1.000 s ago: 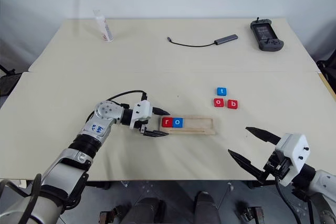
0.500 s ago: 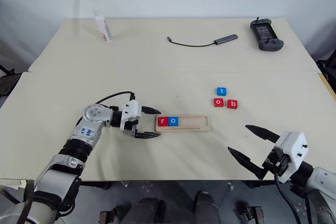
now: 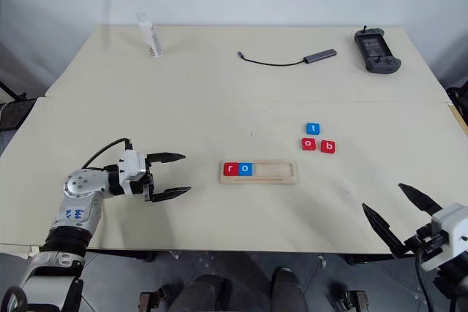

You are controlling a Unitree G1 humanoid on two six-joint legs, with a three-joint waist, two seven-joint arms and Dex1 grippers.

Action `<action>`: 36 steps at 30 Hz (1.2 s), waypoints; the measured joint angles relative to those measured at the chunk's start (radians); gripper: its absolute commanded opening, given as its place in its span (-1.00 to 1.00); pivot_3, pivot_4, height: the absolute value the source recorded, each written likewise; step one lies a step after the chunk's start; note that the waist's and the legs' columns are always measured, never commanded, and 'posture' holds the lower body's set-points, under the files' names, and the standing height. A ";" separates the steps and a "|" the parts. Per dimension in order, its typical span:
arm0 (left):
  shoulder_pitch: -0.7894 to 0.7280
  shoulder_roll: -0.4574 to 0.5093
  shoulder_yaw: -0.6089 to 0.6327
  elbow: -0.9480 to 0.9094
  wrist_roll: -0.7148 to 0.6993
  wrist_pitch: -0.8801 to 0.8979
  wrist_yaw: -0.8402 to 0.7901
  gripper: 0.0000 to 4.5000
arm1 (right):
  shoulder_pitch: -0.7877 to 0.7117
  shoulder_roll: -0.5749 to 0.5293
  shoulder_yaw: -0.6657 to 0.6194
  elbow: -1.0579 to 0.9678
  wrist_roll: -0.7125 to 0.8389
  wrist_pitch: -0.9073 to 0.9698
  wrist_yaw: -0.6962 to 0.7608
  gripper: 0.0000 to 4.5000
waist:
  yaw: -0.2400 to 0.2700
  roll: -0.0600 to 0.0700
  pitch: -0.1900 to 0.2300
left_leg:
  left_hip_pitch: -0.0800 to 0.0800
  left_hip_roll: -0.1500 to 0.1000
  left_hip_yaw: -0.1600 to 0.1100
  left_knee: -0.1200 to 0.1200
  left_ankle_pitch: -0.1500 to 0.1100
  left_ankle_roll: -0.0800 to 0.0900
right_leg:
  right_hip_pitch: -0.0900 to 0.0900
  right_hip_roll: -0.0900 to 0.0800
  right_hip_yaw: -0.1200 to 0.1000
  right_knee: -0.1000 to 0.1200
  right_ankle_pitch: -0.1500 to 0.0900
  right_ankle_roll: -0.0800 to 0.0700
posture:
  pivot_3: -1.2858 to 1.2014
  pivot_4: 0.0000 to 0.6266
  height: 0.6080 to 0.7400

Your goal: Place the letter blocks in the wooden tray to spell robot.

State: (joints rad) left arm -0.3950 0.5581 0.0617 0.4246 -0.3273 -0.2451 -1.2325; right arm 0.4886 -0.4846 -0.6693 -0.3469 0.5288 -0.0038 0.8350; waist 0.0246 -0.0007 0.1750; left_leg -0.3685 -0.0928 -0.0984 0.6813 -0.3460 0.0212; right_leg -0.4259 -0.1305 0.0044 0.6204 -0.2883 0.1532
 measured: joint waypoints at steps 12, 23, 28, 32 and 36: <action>0.129 -0.033 0.016 -0.239 -0.080 0.173 0.088 0.98 | -0.448 -0.248 0.233 -0.040 0.002 0.494 -0.245 1.00 | -0.024 0.002 -0.001 | 0.001 0.002 0.000 0.001 0.002 -0.003 | -0.001 0.000 0.001 0.003 0.000 0.000 | 0.03 -0.52 1.00; 0.159 -0.075 0.008 -0.352 -0.082 0.214 0.172 0.98 | -1.020 -0.277 0.627 0.224 -0.123 0.921 -0.369 1.00 | -0.014 0.002 -0.001 | -0.003 0.000 -0.001 -0.001 0.001 -0.001 | -0.003 -0.001 -0.002 0.001 -0.001 -0.001 | 0.03 -0.52 1.00; 0.209 -0.075 0.012 -0.387 -0.082 0.214 0.206 0.98 | -1.068 -0.227 0.649 0.276 -0.159 0.954 -0.398 1.00 | -0.015 0.002 -0.001 | -0.003 0.000 -0.001 -0.001 0.001 -0.001 | -0.003 -0.001 -0.002 0.001 0.000 -0.001 | 0.03 -0.52 1.00; 0.225 -0.074 0.013 -0.414 -0.082 0.216 0.220 0.98 | -1.084 -0.193 0.649 0.281 -0.176 0.984 -0.425 1.00 | -0.016 0.002 -0.001 | -0.003 0.000 -0.001 -0.001 0.001 -0.001 | -0.003 -0.001 -0.002 0.001 0.000 -0.001 | 0.03 -0.52 1.00; 0.226 -0.074 0.013 -0.419 -0.082 0.216 0.235 0.98 | -1.103 -0.164 0.620 0.299 -0.189 1.052 -0.488 1.00 | -0.019 0.002 -0.001 | -0.003 0.000 -0.001 -0.001 0.001 -0.001 | -0.003 -0.001 -0.002 0.001 0.000 -0.001 | 0.03 -0.52 1.00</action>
State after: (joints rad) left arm -0.1685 0.4839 0.0743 0.0051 -0.4091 -0.0288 -0.9979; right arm -0.6140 -0.6489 -0.0494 -0.0478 0.3397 1.0485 0.3473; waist 0.0056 0.0011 0.1740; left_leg -0.3719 -0.0928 -0.0998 0.6803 -0.3453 0.0205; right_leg -0.4291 -0.1311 0.0023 0.6218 -0.2888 0.1523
